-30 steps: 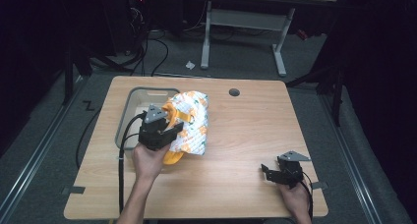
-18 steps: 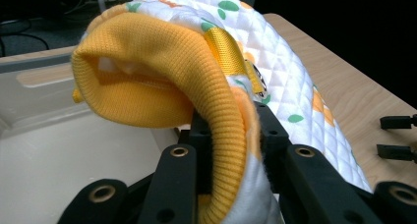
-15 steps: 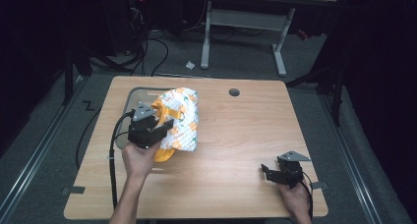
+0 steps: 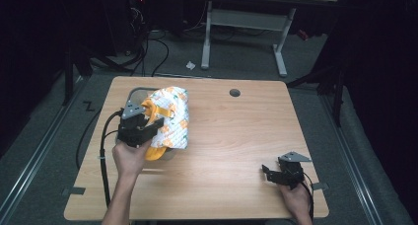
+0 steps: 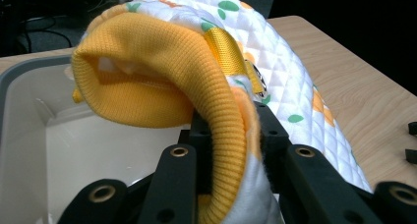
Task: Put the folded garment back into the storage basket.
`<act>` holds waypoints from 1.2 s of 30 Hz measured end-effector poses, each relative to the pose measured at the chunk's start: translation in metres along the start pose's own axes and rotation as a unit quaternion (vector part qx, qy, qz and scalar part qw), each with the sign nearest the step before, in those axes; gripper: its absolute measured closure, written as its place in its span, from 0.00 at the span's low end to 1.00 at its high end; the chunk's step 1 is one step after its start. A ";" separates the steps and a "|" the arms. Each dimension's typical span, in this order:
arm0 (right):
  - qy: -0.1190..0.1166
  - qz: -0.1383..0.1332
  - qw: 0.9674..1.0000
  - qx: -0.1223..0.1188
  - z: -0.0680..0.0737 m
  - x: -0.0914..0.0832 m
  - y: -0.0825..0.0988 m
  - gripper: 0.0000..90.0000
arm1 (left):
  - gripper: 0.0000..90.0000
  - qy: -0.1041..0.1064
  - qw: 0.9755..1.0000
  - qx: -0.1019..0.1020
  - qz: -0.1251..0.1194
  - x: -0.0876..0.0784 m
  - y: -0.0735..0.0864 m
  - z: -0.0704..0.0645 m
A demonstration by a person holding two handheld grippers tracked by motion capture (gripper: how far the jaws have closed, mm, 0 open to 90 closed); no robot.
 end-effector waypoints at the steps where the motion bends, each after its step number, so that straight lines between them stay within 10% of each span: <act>1: 0.000 0.000 1.000 0.000 0.000 0.000 0.000 0.27 | 0.83 0.000 1.000 0.000 0.000 0.000 0.000 0.000; 36: 0.001 0.000 1.000 0.001 0.000 0.000 0.000 0.27 | 0.83 -0.032 0.999 -0.002 0.033 0.025 0.009 0.040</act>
Point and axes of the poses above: each handheld gripper's, and its own axes: x roughly forward along the jaws, y roughly out of its underside, z roughly to its left, the point moved 7 cm from there along x, roughly forward along the jaws, and after that the axes turned 7 degrees about -z, right-handed, at the moved point
